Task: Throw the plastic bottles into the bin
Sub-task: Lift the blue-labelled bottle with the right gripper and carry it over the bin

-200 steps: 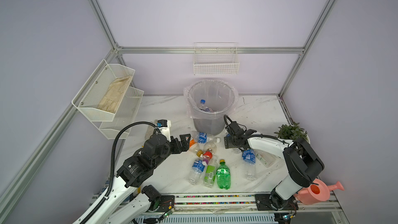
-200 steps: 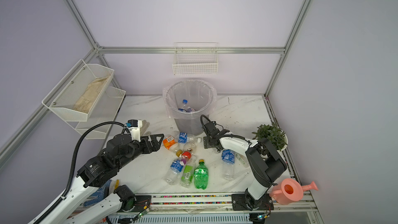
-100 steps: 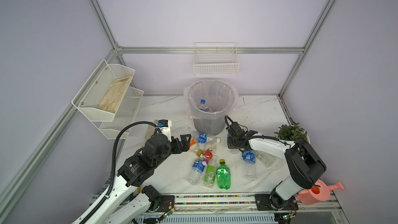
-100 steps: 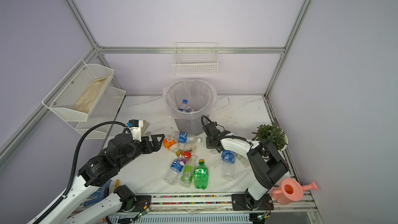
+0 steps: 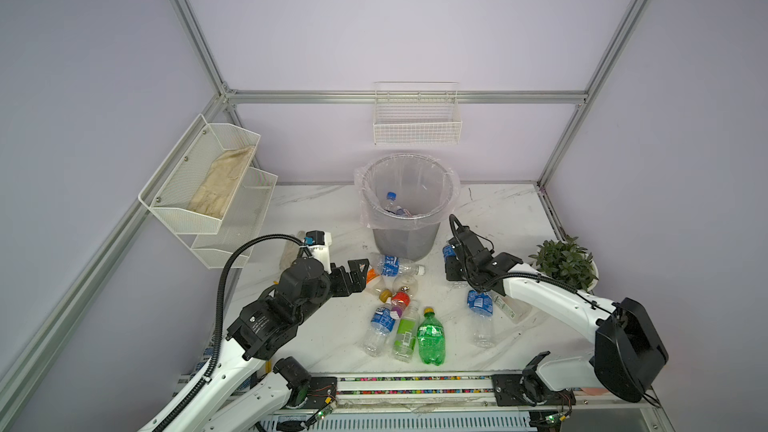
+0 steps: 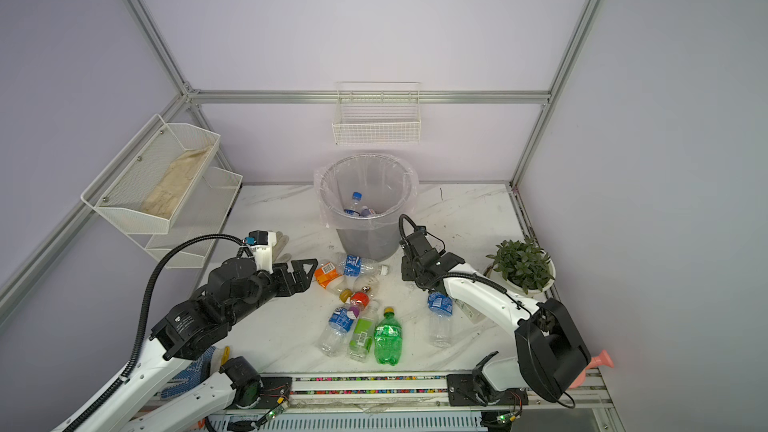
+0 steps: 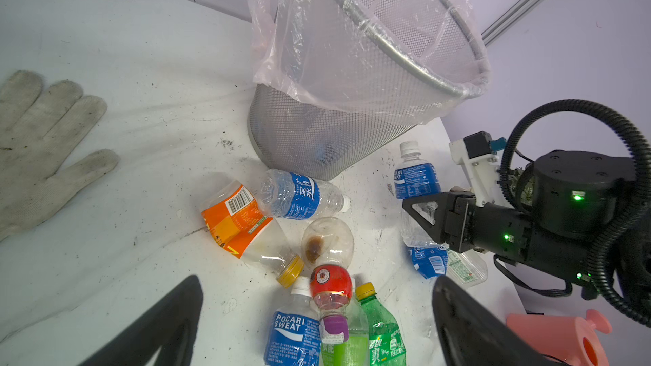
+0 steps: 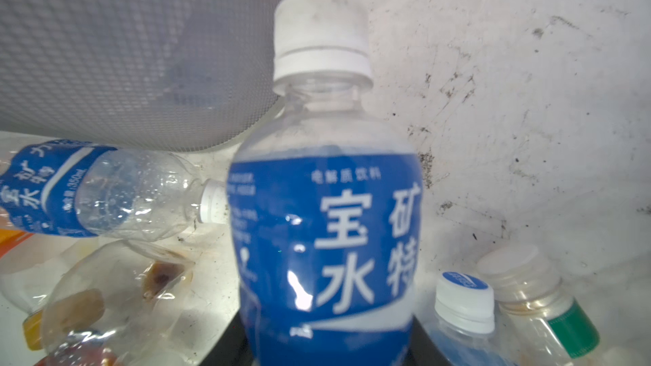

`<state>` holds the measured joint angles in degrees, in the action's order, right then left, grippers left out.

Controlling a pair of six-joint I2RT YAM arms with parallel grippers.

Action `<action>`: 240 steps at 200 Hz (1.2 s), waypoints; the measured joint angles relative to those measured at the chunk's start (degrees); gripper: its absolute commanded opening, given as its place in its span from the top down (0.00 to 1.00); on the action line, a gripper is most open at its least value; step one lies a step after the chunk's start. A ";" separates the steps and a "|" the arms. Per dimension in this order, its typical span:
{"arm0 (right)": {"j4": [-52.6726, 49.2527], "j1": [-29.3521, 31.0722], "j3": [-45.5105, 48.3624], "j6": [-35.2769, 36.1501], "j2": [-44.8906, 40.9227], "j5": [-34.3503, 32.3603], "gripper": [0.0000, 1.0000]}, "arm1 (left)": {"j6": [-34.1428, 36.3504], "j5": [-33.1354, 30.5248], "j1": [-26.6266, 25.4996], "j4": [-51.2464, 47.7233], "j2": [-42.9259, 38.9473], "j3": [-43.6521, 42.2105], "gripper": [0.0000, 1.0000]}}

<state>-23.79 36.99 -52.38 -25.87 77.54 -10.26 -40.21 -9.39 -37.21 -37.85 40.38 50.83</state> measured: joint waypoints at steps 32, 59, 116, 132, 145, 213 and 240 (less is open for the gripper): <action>-1.27 0.00 -0.44 0.00 -5.18 -0.37 0.68 | -0.76 0.00 -0.07 0.02 -0.07 -0.09 0.00; -2.56 0.00 -1.81 0.00 -9.29 -0.76 0.69 | -1.03 -0.02 -0.09 0.02 -0.28 -0.42 0.00; -4.17 0.00 -5.79 0.00 -16.44 -1.11 0.68 | -1.25 0.00 -0.24 -0.07 -0.92 -1.18 0.00; -4.28 0.00 -6.43 0.00 -18.36 -1.05 0.68 | -1.27 0.00 -0.44 0.00 -1.07 -1.51 0.00; -4.42 0.00 -7.04 0.00 -19.65 -1.05 0.68 | -1.27 0.02 -0.48 -0.02 -1.18 -1.90 0.00; -4.94 0.00 -9.42 0.02 -25.05 -0.42 0.68 | -2.10 0.02 -1.07 -0.15 -0.74 -3.26 0.00; -4.55 0.00 -10.01 0.22 -27.74 0.35 0.67 | -2.34 0.00 -1.29 -0.07 -0.04 -3.72 0.00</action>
<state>-28.34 36.99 -62.39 -25.65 49.80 -9.91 -42.54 -9.39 -38.50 -37.91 40.34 47.11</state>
